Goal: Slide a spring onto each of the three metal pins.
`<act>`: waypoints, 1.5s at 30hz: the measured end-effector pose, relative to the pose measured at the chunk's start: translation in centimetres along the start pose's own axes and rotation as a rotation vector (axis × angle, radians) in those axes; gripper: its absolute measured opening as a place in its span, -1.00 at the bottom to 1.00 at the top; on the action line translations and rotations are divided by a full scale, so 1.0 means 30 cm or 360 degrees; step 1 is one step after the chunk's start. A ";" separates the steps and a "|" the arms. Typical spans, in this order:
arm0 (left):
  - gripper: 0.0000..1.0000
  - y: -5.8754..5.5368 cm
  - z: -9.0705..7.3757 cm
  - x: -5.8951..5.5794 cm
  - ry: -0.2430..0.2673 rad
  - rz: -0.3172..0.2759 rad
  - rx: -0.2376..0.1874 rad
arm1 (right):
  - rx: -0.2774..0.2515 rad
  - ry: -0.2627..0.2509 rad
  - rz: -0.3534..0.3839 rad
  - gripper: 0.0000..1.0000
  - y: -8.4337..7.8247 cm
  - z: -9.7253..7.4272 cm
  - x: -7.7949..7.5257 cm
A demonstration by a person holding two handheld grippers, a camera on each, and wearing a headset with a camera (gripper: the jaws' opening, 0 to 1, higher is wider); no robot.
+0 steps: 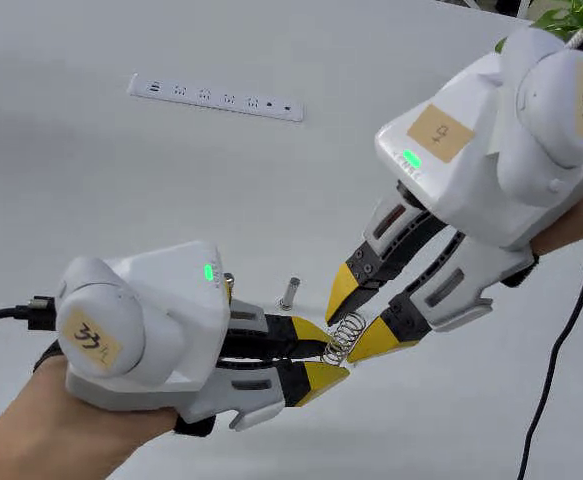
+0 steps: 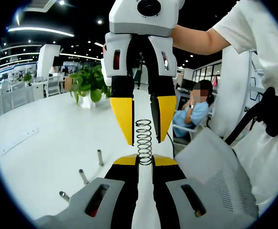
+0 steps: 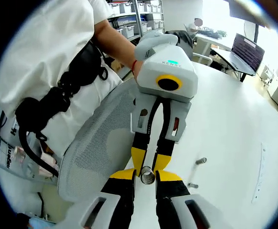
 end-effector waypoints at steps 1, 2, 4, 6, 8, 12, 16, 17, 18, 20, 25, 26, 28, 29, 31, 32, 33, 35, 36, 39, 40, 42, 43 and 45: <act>-0.87 0.000 0.000 0.000 -0.0001 0.0000 0.0001 | 0.0004 0.0006 -0.0003 -0.74 0.001 0.001 0.001; -0.87 0.000 0.001 0.000 -0.0003 0.0000 0.0000 | 0.0012 0.0015 -0.0003 -0.74 0.001 0.003 0.003; -0.87 0.001 0.001 0.001 -0.0006 0.0001 0.0000 | 0.0026 0.0016 -0.0015 -0.75 -0.004 0.005 0.002; -0.87 0.002 0.001 0.001 -0.0007 0.0002 -0.0001 | 0.0033 0.0017 -0.0019 -0.77 -0.005 0.008 0.001; -0.87 0.003 0.001 0.000 -0.0010 0.0003 -0.0002 | 0.0035 0.0015 -0.0025 -0.79 -0.003 0.007 0.001; -0.87 0.004 0.000 0.001 -0.0010 0.0000 -0.0004 | 0.0038 0.0008 -0.0039 -0.84 -0.001 0.009 -0.001; -0.87 0.003 0.001 0.001 -0.0010 0.0004 -0.0003 | 0.0044 0.0016 -0.0038 -0.85 -0.001 0.011 0.001; -0.87 0.002 0.001 0.001 -0.0010 0.0003 -0.0003 | 0.0045 0.0018 -0.0037 -0.85 -0.002 0.013 -0.001; -0.87 0.002 0.001 0.001 -0.0010 0.0003 -0.0003 | 0.0045 0.0019 -0.0033 -0.85 -0.002 0.013 -0.001; -0.87 0.000 0.001 0.001 -0.0008 0.0000 -0.0005 | 0.0047 0.0020 -0.0030 -0.85 -0.001 0.014 -0.001; -0.87 -0.004 0.000 0.003 -0.0004 0.0000 0.0000 | 0.0056 0.0015 -0.0039 -0.85 0.000 0.019 -0.001; -0.87 -0.005 0.000 0.003 -0.0005 -0.0002 0.0000 | 0.0057 0.0016 -0.0037 -0.86 0.000 0.020 0.000; -0.87 -0.007 -0.001 0.003 -0.0004 -0.0002 0.0000 | 0.0059 0.0016 -0.0034 -0.86 0.000 0.021 -0.002; -0.87 -0.008 -0.001 0.003 -0.0003 -0.0002 0.0001 | 0.0061 0.0016 -0.0035 -0.86 0.001 0.023 -0.003; -0.87 -0.009 -0.001 0.003 -0.0001 -0.0001 0.0003 | 0.0061 0.0015 -0.0040 -0.86 0.001 0.025 -0.003; -0.87 -0.010 -0.001 0.004 0.0005 0.0007 0.0006 | 0.0060 0.0012 -0.0045 -0.86 0.001 0.027 -0.004; -0.87 -0.011 -0.002 0.004 0.0007 0.0010 0.0007 | 0.0058 0.0009 -0.0045 -0.86 0.002 0.028 -0.005; -0.87 -0.013 -0.004 0.004 0.0009 0.0008 0.0008 | 0.0053 0.0003 -0.0040 -0.86 0.003 0.031 -0.006; -0.87 -0.014 -0.005 0.004 0.0008 0.0007 0.0008 | 0.0050 0.0002 -0.0039 -0.86 0.004 0.032 -0.006; -0.87 -0.019 -0.006 0.002 0.0010 0.0007 0.0008 | 0.0047 0.0000 -0.0023 -0.86 0.004 0.038 -0.005; -0.87 -0.020 -0.006 0.001 0.0011 0.0008 0.0008 | 0.0047 -0.0001 -0.0018 -0.86 0.004 0.039 -0.005; -0.86 -0.022 -0.006 0.001 0.0016 0.0006 0.0007 | 0.0042 -0.0006 -0.0013 -0.86 0.004 0.040 -0.005; -0.86 -0.023 -0.007 0.001 0.0016 0.0004 0.0005 | 0.0040 -0.0006 -0.0007 -0.86 0.005 0.039 -0.004; -0.86 -0.023 -0.007 0.000 0.0019 0.0007 0.0001 | 0.0033 -0.0005 0.0007 -0.86 0.007 0.039 -0.003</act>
Point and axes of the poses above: the centre of the closed fingertips' face, and the gripper's own axes: z roughly forward along the fingers, x roughly to its left, y roughly out of its top, the point moved 6 cm from there along -z, roughly backward along the fingers, and after that the axes turned 5 degrees about x, right-handed, at the moved point
